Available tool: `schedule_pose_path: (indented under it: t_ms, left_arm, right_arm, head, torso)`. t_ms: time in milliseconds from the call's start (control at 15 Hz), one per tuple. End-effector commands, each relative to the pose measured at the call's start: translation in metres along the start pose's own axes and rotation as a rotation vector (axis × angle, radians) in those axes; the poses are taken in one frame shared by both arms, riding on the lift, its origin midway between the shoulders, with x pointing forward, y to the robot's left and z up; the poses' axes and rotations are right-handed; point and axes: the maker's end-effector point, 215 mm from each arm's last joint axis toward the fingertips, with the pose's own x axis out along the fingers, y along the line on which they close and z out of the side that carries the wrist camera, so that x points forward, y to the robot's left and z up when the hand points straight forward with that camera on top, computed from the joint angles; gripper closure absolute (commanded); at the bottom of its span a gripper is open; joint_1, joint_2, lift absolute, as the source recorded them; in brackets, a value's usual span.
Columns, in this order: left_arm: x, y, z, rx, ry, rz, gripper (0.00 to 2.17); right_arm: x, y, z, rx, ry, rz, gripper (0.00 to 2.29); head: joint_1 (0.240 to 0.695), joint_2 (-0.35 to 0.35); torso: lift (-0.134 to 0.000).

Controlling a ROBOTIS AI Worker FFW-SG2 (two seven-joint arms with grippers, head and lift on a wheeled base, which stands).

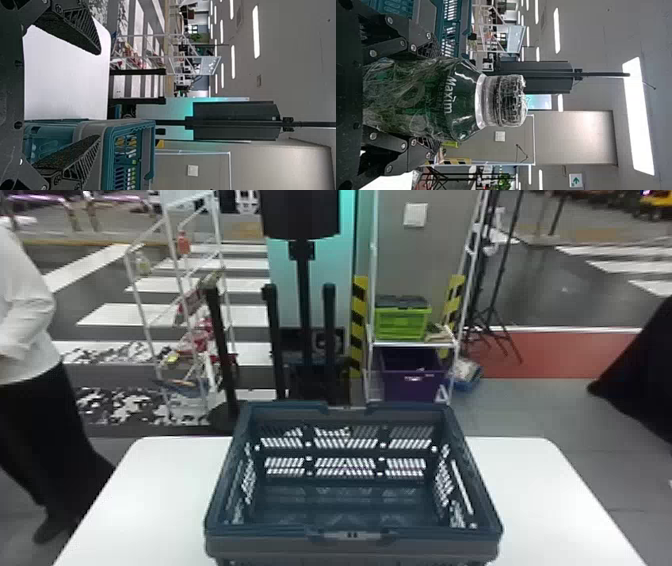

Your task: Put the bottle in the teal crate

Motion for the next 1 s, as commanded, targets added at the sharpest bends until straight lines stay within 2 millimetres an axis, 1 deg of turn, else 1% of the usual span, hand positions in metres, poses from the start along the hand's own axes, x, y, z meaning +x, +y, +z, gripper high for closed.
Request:
schedule_pose_path:
  t_ms: [0,400,533,600,800,933]
  left_arm:
    - [-0.001,0.0,0.001,-0.002,-0.002,0.0,0.14]
    - [-0.004,-0.001,0.002,-0.002,0.001,-0.003,0.14]
    - [-0.003,-0.001,0.003,-0.003,-0.001,-0.004,0.14]
    - [-0.003,-0.002,0.004,-0.002,-0.003,-0.005,0.14]
    - [0.0,-0.001,0.003,-0.002,-0.002,-0.006,0.14]
    - [0.004,0.001,0.003,-0.005,-0.001,-0.004,0.14]
  right_arm:
    - [0.0,0.0,0.0,0.002,-0.001,-0.001,1.96]
    - [0.002,0.002,0.0,0.007,-0.003,0.001,1.96]
    - [0.006,0.001,0.002,0.009,-0.005,0.002,1.96]
    - [0.01,0.002,0.007,0.009,-0.012,0.006,1.96]
    - [0.035,0.002,0.02,0.025,-0.007,0.022,1.96]
    - [0.06,-0.001,0.023,0.038,0.022,0.032,1.96]
  head:
    - [0.499,0.0]
    - [0.499,0.0]
    - [0.499,0.0]
    - [0.499,0.0]
    - [0.499,0.0]
    - [0.499,0.0]
  torso:
    - [0.0]
    - [0.0]
    - [0.0]
    - [0.0]
    - [0.0]
    - [0.0]
